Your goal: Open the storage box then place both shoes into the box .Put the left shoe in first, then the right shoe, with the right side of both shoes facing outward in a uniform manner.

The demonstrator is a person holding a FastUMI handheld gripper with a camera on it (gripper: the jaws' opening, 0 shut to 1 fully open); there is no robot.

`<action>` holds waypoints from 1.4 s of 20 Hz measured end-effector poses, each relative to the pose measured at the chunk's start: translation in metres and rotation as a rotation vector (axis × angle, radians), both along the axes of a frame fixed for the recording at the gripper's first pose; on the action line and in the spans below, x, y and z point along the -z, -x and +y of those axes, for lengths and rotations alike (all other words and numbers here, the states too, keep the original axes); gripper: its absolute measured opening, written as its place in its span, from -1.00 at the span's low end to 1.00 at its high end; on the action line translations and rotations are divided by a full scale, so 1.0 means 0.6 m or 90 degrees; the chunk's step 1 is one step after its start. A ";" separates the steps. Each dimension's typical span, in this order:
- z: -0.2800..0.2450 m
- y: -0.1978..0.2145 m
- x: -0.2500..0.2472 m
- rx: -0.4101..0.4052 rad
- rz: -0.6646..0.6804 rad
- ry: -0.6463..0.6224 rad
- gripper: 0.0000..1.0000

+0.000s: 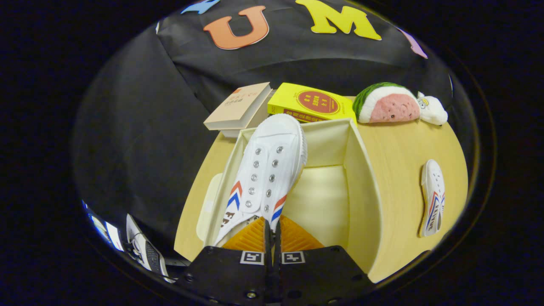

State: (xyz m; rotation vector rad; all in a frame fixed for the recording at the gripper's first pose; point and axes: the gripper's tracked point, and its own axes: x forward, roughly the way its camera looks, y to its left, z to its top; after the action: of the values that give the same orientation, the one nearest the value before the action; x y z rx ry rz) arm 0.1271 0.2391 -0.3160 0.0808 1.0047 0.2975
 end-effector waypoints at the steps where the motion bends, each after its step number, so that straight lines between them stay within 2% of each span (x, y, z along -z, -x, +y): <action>1: 0.000 0.003 0.013 -0.014 0.003 0.019 -0.99; 4: 0.011 0.006 0.044 -0.055 0.021 0.055 -0.99; 6: 0.008 0.019 0.075 -0.070 0.066 0.079 -1.00; 10: -0.007 0.021 0.108 -0.065 0.118 0.115 -0.99; 12: 0.002 0.029 0.097 -0.074 0.130 0.094 -0.95; 13: 0.002 0.027 0.093 -0.080 0.133 0.078 -0.84; 15: -0.017 0.029 0.069 -0.079 0.136 0.070 -0.28; 16: -0.026 0.030 0.054 -0.077 0.138 0.066 0.08; 21: -0.072 0.044 -0.068 -0.076 0.105 0.013 0.91; 24: -0.134 0.045 -0.134 -0.077 0.059 0.007 0.92; 28: -0.250 0.042 -0.162 -0.066 0.023 0.037 0.92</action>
State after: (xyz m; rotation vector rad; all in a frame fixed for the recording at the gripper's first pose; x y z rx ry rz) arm 0.1019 0.0894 -0.2190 -0.0199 1.0541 0.3626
